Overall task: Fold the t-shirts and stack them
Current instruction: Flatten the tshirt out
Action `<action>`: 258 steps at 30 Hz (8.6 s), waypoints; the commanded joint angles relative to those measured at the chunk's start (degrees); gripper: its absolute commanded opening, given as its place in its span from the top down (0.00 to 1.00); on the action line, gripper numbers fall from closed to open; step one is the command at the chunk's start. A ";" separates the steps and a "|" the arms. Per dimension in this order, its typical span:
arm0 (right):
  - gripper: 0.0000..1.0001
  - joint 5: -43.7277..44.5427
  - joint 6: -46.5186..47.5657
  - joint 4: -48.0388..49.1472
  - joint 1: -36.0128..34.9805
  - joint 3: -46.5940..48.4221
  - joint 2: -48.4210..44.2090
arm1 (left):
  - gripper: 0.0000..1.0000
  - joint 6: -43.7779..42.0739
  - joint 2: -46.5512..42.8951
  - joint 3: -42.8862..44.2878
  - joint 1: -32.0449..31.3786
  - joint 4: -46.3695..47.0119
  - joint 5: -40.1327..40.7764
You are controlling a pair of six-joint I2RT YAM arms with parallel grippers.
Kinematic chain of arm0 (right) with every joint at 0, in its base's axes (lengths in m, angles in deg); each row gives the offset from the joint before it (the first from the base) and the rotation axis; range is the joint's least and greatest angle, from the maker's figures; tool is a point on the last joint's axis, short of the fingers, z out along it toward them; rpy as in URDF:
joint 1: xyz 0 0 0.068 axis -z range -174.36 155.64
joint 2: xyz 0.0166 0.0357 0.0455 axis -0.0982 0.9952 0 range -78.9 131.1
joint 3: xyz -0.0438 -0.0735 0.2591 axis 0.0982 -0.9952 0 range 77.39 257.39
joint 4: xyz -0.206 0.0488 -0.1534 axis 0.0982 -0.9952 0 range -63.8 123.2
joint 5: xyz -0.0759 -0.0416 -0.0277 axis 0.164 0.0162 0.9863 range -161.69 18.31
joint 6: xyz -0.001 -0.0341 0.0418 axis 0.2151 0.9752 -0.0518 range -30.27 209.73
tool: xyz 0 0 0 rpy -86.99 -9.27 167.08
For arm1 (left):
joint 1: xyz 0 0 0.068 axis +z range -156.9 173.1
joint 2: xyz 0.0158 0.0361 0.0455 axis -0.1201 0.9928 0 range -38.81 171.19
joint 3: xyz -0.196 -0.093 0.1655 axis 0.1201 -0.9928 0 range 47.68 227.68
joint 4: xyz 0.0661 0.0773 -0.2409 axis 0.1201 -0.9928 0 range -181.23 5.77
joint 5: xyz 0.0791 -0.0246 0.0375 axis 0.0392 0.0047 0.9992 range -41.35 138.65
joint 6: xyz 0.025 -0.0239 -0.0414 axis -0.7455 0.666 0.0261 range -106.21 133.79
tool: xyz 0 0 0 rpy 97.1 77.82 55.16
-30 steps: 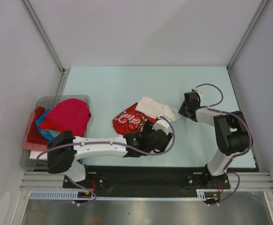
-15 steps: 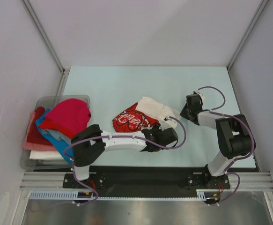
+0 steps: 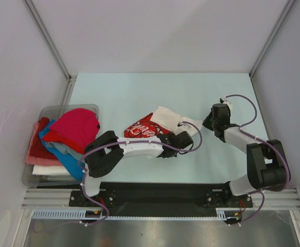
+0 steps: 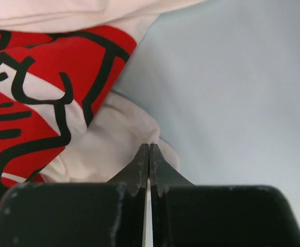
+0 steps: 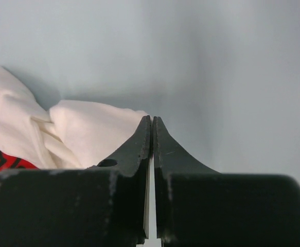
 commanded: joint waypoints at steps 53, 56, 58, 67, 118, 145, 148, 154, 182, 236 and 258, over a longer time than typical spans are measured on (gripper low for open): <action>1.00 8.97 -4.29 -32.31 14.13 32.44 -12.66 | 0.41 -3.41 -22.96 8.95 44.97 -6.66 -21.49; 1.00 8.62 -4.12 -30.82 14.30 31.48 -11.16 | 0.12 -3.86 -28.37 4.15 44.80 -1.79 -19.99; 1.00 8.36 -3.86 -29.24 14.39 30.51 -11.07 | 0.00 -2.29 -33.03 -3.06 44.62 -0.17 -18.07; 1.00 6.26 -2.28 -23.61 14.74 22.86 -15.29 | 0.08 8.88 -57.56 -27.50 45.24 4.68 -23.49; 0.35 5.54 -15.81 -27.29 14.74 12.41 -13.62 | 1.00 12.94 -66.43 -38.43 47.30 -1.30 -40.54; 0.57 -3.85 -3.86 -26.69 14.74 -4.55 -24.25 | 1.00 13.55 -47.83 -2.02 64.22 -3.51 -47.24; 0.57 -6.41 -4.20 -24.41 13.95 -8.42 -27.49 | 1.00 13.37 -46.68 -2.02 64.22 -2.54 -46.80; 0.54 -6.41 -5.61 -22.64 11.50 -11.59 -27.07 | 0.99 12.76 -46.15 -3.43 64.22 -1.40 -45.74; 0.97 -2.90 -8.95 -16.39 7.62 -11.24 -18.27 | 1.00 9.85 -47.91 -4.93 64.31 -1.66 -44.86; 1.00 -13.86 -6.48 -36.45 14.99 49.04 -25.60 | 1.00 19.70 -39.58 26.24 64.13 5.72 -47.85; 1.00 -43.59 -27.07 -8.14 32.59 53.99 1.93 | 1.00 23.95 -9.49 57.33 61.07 20.32 -52.59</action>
